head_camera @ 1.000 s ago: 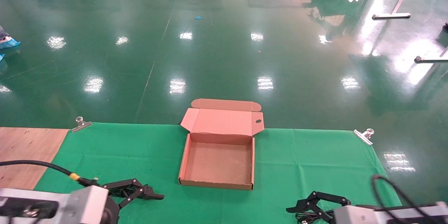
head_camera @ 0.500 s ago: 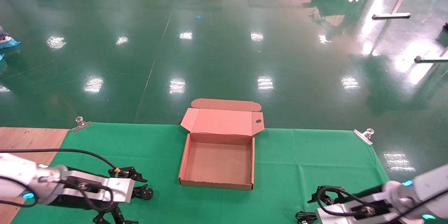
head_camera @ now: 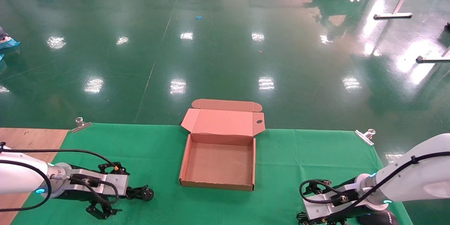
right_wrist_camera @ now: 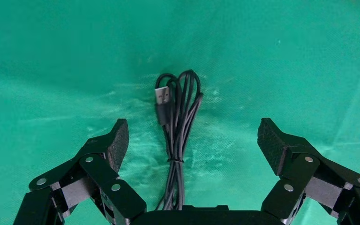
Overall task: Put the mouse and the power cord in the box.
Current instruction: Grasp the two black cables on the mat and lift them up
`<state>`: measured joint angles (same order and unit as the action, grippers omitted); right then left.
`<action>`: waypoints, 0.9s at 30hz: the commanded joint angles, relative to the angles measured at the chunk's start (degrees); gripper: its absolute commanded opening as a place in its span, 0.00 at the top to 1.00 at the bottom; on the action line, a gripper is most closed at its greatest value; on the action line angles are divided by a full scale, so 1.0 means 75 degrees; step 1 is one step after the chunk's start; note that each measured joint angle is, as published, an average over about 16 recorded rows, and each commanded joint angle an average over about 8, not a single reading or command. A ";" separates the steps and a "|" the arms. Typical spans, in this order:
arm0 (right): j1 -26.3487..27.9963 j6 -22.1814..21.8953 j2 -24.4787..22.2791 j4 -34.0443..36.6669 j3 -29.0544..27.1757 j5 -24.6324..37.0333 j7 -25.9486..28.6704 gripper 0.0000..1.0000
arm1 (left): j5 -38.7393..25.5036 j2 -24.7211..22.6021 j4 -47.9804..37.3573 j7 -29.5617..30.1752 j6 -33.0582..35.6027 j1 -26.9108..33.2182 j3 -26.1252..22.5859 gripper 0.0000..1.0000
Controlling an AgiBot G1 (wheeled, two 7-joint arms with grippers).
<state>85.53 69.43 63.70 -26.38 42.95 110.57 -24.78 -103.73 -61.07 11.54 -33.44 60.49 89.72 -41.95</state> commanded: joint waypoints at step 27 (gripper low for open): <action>0.0613 -0.0710 0.0710 0.3014 -0.0223 -0.0356 -0.2017 0.36 | 0.0206 -0.0238 -0.1303 -0.0929 -0.0592 0.0174 0.0188 0.62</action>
<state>90.07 64.15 68.97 -3.88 41.25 107.87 -39.79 -102.21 -62.94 1.84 -40.39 55.98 91.00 -40.56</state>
